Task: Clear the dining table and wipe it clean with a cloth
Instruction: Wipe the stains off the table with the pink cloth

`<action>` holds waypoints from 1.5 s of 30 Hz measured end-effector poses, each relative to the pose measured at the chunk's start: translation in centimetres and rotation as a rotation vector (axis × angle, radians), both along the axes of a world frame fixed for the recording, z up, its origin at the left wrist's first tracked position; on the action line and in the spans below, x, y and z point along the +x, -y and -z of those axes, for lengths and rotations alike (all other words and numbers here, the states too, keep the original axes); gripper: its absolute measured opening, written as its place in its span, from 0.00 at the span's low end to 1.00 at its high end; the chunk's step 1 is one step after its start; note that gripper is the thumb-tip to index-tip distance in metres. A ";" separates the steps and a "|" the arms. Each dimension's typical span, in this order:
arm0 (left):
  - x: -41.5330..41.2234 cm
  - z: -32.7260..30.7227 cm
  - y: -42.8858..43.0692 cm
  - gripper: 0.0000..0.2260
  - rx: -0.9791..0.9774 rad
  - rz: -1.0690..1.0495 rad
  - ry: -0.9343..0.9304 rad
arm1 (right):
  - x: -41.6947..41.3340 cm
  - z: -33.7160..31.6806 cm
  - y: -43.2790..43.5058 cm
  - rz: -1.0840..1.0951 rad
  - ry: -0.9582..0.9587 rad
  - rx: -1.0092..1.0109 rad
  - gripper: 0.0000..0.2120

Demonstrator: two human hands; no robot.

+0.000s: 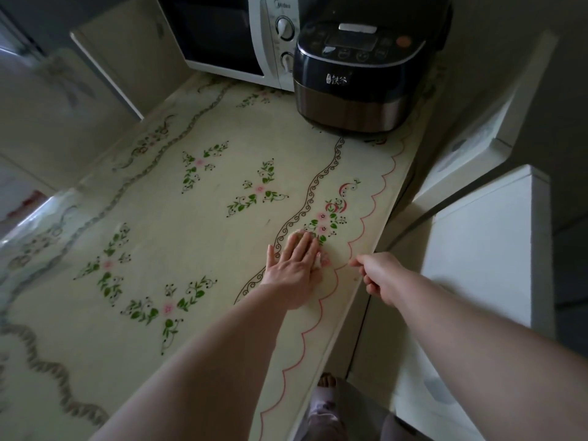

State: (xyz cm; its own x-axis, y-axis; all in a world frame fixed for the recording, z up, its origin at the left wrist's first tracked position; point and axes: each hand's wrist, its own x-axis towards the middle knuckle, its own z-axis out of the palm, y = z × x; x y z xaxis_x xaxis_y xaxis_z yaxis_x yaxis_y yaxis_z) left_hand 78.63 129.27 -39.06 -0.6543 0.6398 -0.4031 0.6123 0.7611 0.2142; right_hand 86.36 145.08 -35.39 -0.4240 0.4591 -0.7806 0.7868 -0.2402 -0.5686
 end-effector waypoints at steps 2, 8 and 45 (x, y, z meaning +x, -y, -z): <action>-0.5 0.0 -0.5 0.28 -0.001 -0.016 0.015 | -0.6 -0.3 0.0 0.025 -0.012 0.060 0.12; -0.8 0.2 -2.6 0.28 -0.032 0.032 -0.019 | 0.0 -0.9 -1.8 0.156 -0.009 0.079 0.13; -4.0 -1.2 5.7 0.28 -0.114 -0.428 0.144 | -8.3 -1.2 5.2 -0.868 0.141 0.653 0.21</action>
